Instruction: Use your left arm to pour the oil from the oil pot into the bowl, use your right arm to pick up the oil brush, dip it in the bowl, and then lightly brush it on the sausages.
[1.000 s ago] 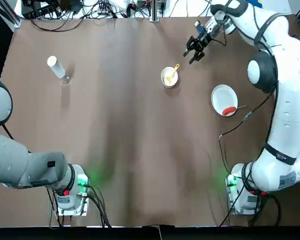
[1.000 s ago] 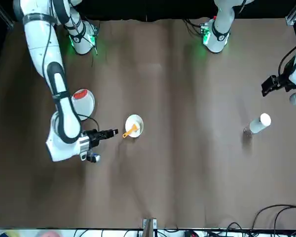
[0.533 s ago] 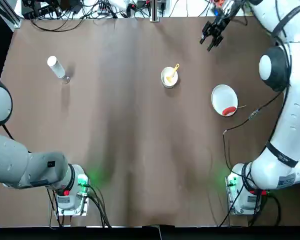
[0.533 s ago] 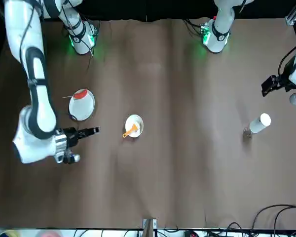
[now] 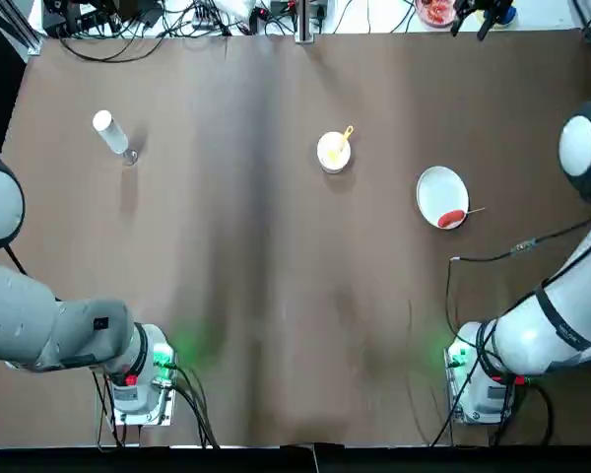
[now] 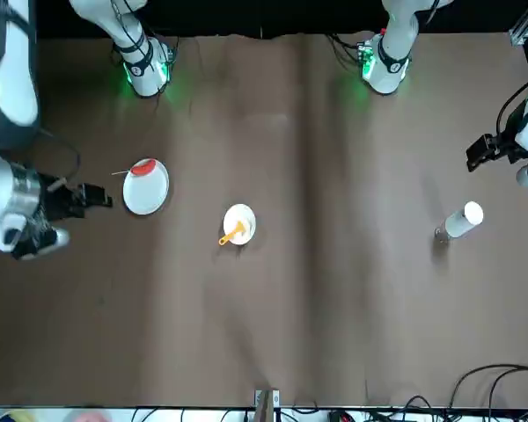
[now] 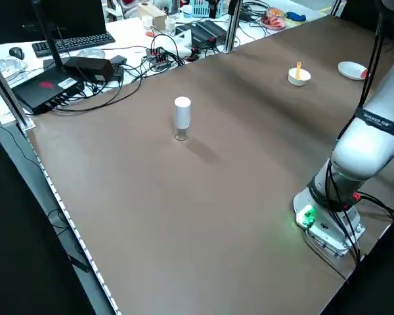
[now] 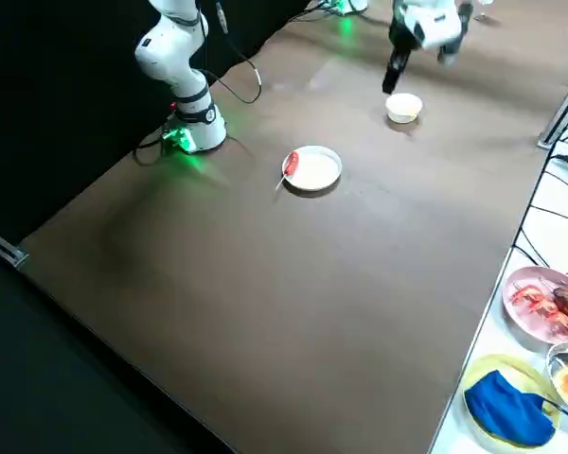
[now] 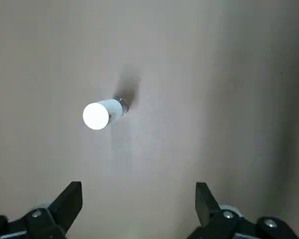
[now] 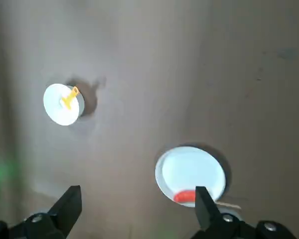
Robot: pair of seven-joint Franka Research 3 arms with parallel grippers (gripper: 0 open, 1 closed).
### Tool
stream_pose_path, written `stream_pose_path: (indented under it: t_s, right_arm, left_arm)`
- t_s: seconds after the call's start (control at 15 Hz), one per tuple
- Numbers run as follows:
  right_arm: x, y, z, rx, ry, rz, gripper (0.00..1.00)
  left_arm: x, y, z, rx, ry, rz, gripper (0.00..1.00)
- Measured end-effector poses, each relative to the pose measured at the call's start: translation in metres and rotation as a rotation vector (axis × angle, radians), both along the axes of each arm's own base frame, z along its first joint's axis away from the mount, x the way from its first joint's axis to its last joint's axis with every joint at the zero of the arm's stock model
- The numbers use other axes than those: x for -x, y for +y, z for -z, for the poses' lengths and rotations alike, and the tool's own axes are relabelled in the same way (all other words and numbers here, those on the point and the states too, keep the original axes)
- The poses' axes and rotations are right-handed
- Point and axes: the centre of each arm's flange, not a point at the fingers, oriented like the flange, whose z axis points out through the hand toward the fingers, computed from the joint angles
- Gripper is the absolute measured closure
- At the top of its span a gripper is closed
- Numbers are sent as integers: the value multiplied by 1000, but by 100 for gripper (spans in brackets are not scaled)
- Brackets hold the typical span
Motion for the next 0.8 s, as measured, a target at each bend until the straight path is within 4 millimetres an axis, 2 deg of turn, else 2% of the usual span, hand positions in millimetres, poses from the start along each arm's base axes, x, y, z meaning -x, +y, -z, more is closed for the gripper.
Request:
stream_pose_path:
  t_s: [0.13, 0.27, 0.47, 0.67, 0.8]
  right_arm:
    - [18, 2, -30, 14, -8, -9, 0]
    - [29, -1, -48, 19, -17, -7, 0]
    - [39, -14, -56, 93, -35, -6, 0]
    - [50, -15, -60, 95, -83, -1, 0]
    - [64, -15, -60, 90, -108, -1, 0]
  left_arm:
    - [0, 0, 0, 0, 0, 0, 0]
    - [0, 0, 0, 0, 0, 0, 0]
    - [0, 0, 0, 0, 0, 0, 0]
    - [0, 0, 0, 0, 0, 0, 0]
    - [0, 0, 0, 0, 0, 0, 0]
